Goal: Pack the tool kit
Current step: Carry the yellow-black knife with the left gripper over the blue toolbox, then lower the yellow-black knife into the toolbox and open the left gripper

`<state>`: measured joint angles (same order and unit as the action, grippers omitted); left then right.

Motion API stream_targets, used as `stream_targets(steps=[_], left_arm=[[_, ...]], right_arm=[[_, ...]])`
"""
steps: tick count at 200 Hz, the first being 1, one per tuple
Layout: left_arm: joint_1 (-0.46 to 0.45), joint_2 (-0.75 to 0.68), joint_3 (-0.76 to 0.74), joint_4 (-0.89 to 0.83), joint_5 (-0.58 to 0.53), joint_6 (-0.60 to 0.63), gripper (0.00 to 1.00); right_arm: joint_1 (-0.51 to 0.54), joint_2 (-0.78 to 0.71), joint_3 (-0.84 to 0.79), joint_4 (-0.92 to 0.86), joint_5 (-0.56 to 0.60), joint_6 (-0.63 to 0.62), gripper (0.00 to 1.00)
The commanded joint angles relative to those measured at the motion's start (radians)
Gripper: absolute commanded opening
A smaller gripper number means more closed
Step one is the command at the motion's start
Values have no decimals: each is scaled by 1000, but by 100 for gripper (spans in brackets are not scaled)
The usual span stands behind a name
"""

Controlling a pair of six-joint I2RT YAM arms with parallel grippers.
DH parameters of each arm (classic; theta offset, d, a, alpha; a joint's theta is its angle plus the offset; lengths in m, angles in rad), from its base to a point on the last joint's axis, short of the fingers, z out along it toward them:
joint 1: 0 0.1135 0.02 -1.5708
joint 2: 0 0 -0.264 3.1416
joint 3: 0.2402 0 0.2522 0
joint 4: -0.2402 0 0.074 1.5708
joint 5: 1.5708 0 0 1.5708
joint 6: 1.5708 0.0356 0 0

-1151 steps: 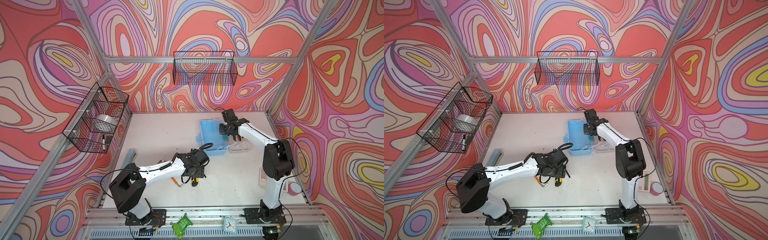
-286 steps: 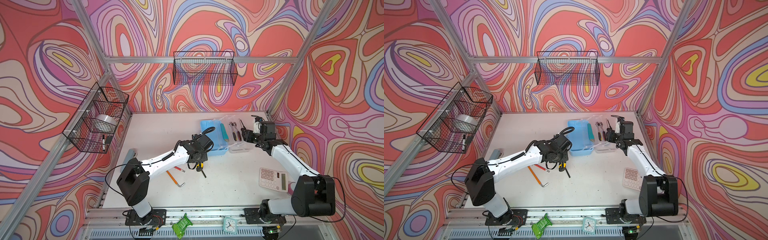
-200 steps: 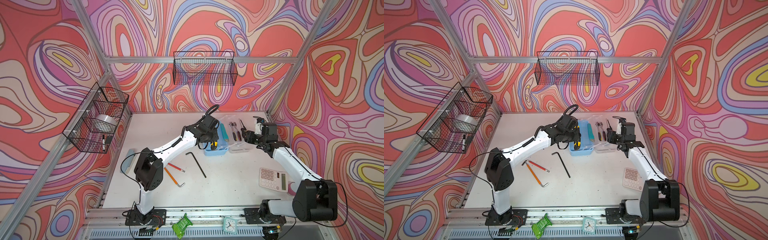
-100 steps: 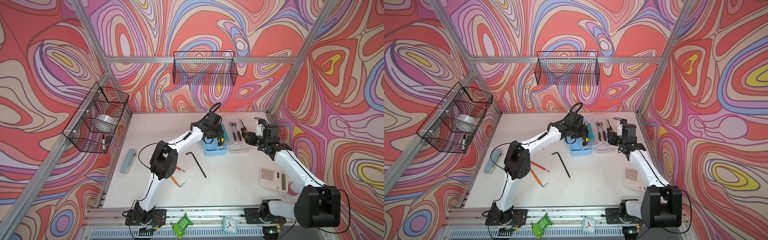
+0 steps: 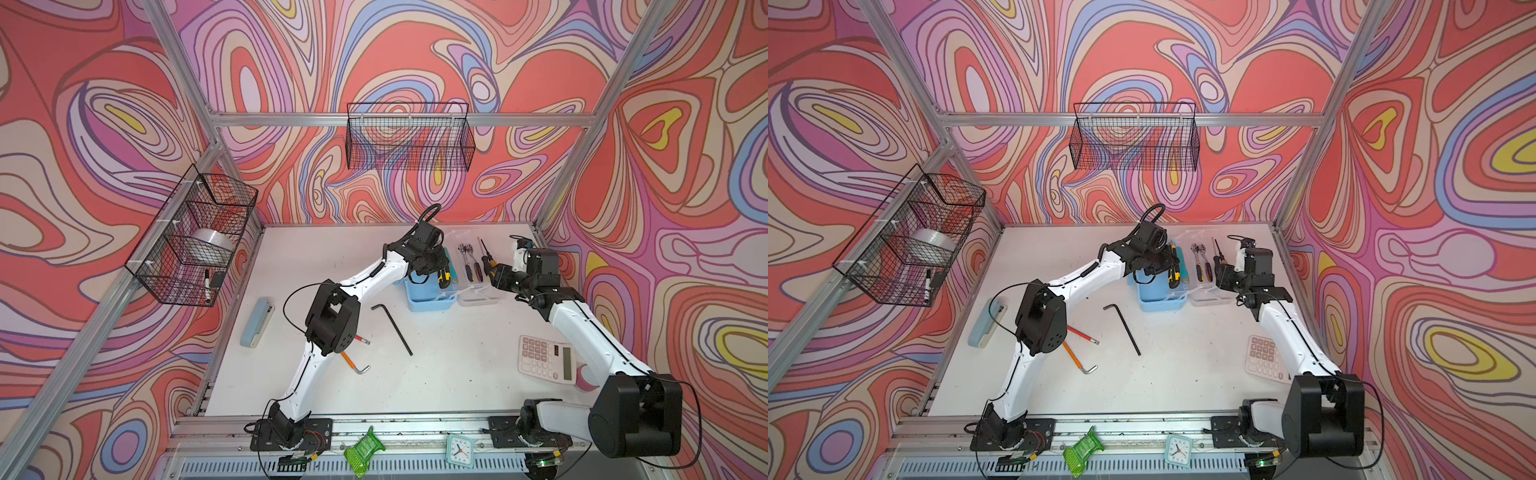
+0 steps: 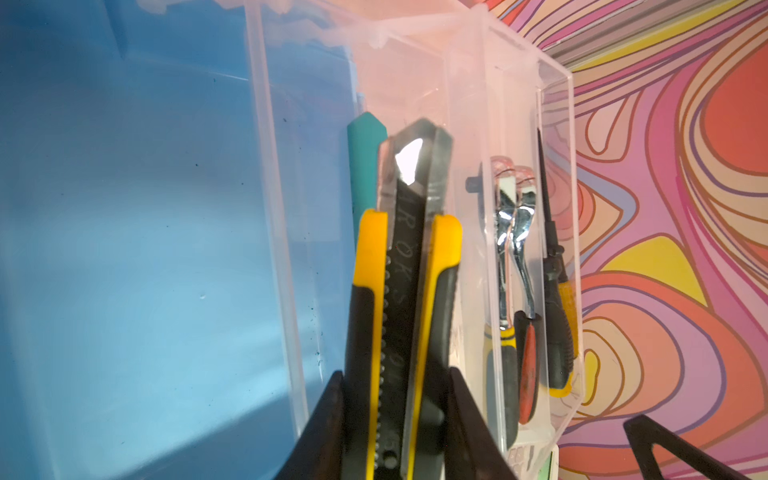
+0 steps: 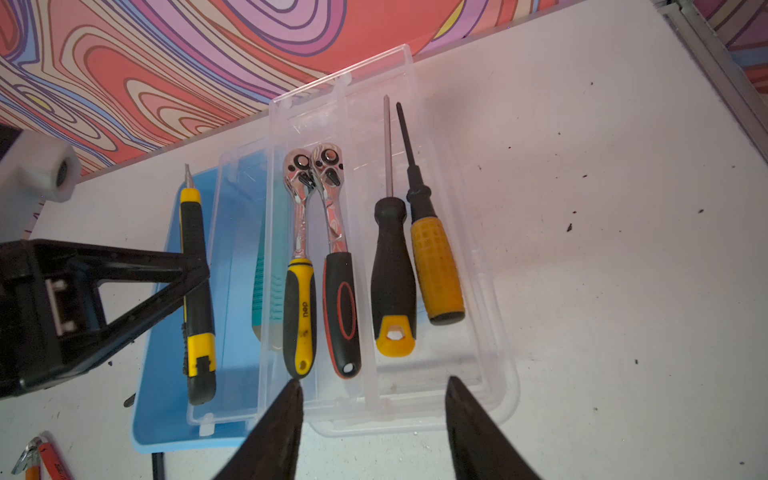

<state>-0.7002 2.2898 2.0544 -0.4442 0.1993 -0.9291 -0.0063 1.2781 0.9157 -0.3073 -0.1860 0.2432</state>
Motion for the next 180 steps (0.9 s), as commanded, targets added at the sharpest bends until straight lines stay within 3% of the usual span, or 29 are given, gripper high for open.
stream_targets(steps=[1,34,68,90,152,180], left_arm=[[10,38,60,-14,-3,-20,16],[10,58,90,-60,-2,-18,21],[10,44,90,-88,-24,-16,46],[10,31,89,-90,-29,-14,55],[10,-39,30,-62,-40,-12,66],[10,-99,-57,-14,-46,8,80]], right_arm=[[-7,-17,-13,-10,8,6,56],[-6,-23,-15,-15,14,1,56],[-6,-27,-13,-18,13,2,56],[-7,-26,-12,-19,14,5,57],[-7,-48,-9,-38,-7,-13,58],[-7,-50,-12,-34,-48,-15,62]])
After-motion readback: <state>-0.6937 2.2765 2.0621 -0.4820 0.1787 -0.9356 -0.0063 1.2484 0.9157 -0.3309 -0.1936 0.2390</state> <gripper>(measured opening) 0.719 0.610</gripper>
